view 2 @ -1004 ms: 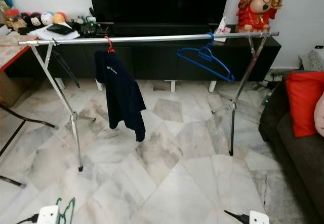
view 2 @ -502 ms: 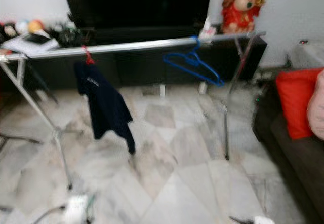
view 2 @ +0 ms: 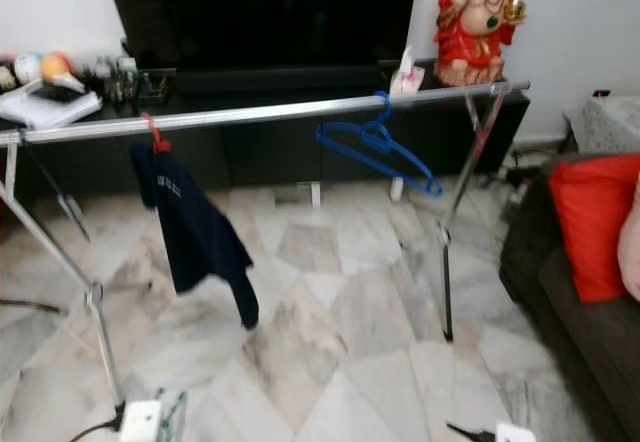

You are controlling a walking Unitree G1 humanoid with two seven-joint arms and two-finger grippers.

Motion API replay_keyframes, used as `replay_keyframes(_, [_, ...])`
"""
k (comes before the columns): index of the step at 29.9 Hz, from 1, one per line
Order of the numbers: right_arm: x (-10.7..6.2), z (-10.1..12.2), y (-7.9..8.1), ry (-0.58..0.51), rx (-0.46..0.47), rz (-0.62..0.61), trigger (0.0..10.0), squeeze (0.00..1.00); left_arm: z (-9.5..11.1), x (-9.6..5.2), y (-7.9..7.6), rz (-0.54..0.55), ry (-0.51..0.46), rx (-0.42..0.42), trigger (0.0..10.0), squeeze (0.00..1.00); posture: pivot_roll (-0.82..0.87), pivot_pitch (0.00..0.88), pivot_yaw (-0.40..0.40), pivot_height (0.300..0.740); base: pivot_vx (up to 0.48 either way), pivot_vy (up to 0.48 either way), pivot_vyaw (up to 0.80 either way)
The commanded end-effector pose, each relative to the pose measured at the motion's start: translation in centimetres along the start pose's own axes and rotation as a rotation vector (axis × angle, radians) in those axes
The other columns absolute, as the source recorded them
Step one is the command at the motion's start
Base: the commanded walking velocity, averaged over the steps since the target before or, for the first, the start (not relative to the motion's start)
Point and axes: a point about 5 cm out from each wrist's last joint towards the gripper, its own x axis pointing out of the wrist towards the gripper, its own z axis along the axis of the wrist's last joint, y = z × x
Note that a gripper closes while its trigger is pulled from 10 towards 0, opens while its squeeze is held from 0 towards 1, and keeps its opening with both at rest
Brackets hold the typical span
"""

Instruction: Hang hanger

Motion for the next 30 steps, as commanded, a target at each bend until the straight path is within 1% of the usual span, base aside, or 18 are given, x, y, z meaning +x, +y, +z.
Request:
replay_keyframes(1, [0.1,0.6,0.8,-0.018,-0.003,0.023,10.0,0.00,-0.1,-0.1,1.3,0.031,0.005,0.016,10.0,0.00,-0.01,0.000,-0.013,0.740,0.349,0.000,0.00])
replay_keyframes(7, [0.1,0.6,0.8,-0.024,-0.005,0.026,10.0,0.00,-0.1,-0.1,1.4,0.031,0.007,0.020,10.0,0.00,-0.01,0.000,-0.016,0.740,0.327,0.000,0.00])
replay_keyframes(11, [0.1,0.6,0.7,-0.022,-0.006,0.021,10.0,0.00,-0.1,-0.2,2.2,0.058,0.012,0.033,10.0,0.00,-0.01,0.000,-0.017,0.740,0.076,0.000,0.00])
replay_keyframes(14, [0.1,0.7,0.7,-0.022,-0.003,0.019,10.0,0.00,-0.1,-0.3,3.0,0.064,0.014,0.026,10.0,0.00,-0.01,0.000,-0.016,0.740,0.000,0.000,0.00])
replay_keyframes(22, [0.1,0.7,0.8,-0.023,0.003,0.024,10.0,0.00,-0.1,-0.6,5.1,0.077,0.015,0.042,10.0,0.00,-0.01,0.000,-0.015,0.740,0.000,0.000,0.00])
replay_keyframes(23, [0.1,0.7,0.8,-0.023,0.003,0.024,10.0,0.00,-0.2,-0.7,5.4,0.079,0.016,0.043,10.0,0.00,-0.01,0.000,-0.015,0.740,0.000,0.000,0.00])
replay_keyframes(24, [0.1,0.7,0.8,-0.023,0.003,0.024,10.0,0.00,-0.5,-0.9,6.2,0.086,0.018,0.044,10.0,0.00,-0.01,0.000,-0.017,0.740,0.000,0.000,0.00])
replay_keyframes(27, [0.1,0.7,0.8,-0.022,0.003,0.024,10.0,0.00,-1.0,-1.3,7.2,0.093,0.025,0.044,10.0,0.00,-0.01,0.000,-0.016,0.740,0.000,0.000,0.00])
replay_keyframes(28, [0.1,0.7,0.8,-0.023,0.002,0.024,10.0,0.00,-1.5,-1.5,7.8,0.097,0.031,0.043,10.0,0.00,-0.01,0.000,-0.016,0.740,0.000,-0.251,0.00])
replay_keyframes(30, [0.1,0.8,0.8,-0.023,0.002,0.024,10.0,0.00,-2.0,-1.8,8.3,0.100,0.038,0.041,10.0,0.00,-0.01,0.000,-0.016,0.740,0.000,-0.262,0.00])
